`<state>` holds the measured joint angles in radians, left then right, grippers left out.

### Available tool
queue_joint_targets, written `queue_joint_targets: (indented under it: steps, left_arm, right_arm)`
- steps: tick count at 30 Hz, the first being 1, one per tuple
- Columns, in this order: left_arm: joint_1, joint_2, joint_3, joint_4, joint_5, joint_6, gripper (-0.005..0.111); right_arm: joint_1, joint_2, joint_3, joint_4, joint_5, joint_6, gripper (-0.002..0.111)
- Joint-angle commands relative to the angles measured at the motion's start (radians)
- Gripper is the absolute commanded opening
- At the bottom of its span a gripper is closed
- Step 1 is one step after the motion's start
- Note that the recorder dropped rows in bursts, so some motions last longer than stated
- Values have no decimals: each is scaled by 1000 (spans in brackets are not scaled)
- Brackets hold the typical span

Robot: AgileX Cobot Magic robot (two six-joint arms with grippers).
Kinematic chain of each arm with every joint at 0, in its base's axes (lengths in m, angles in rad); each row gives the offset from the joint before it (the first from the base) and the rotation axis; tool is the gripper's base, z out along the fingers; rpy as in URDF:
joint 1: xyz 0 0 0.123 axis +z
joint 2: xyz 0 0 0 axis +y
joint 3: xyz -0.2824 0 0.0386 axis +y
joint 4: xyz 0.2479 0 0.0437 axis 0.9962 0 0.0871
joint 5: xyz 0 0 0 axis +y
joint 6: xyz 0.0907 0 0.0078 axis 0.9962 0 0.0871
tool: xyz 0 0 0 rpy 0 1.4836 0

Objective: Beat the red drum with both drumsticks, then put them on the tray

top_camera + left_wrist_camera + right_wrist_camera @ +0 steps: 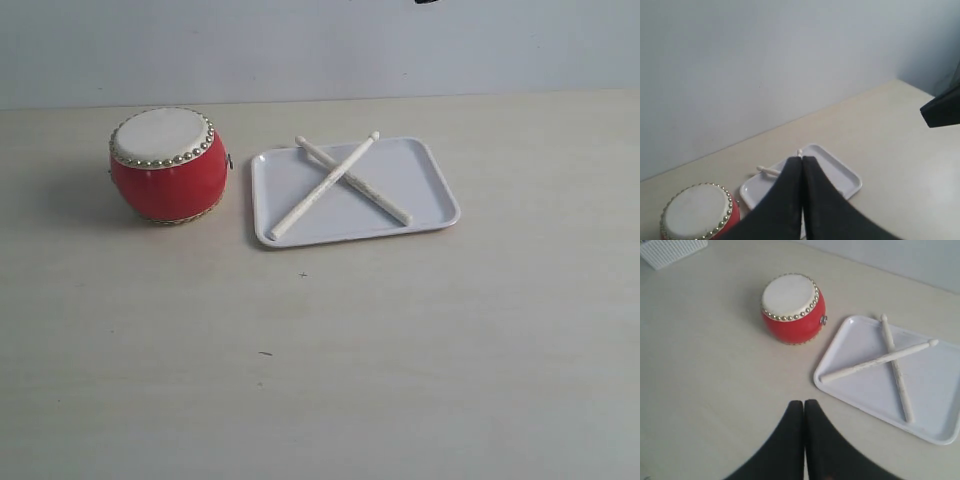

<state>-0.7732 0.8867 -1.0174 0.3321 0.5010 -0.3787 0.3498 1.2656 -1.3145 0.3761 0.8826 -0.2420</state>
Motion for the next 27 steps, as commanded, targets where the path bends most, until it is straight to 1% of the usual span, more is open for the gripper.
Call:
queue_joint_targets:
  steps: [1,6,9,12,18,23,27]
  left_arm:
    - [-8,-180,173,-8,-108,-26,0]
    - [-8,-345,347,-13,-214,-101,0]
    - [-8,-410,429,-20,-280,-129,0]
    - [-8,-458,506,-61,-323,-129,0]
    - [-8,-509,642,-80,-385,-129,0]
    - [-8,-534,768,-80,-501,-150,0]
    - [-8,-554,875,-80,-626,-152,0]
  right_arm:
    - [0,-150,138,87,-141,-42,0]
    - [0,-310,318,174,-281,-113,0]
    - [0,-405,428,224,-346,-146,0]
    - [0,-503,536,287,-393,-187,0]
    - [0,-679,716,364,-461,-236,0]
    - [0,-818,849,421,-519,-269,0]
    - [0,-899,931,445,-546,-314,0]
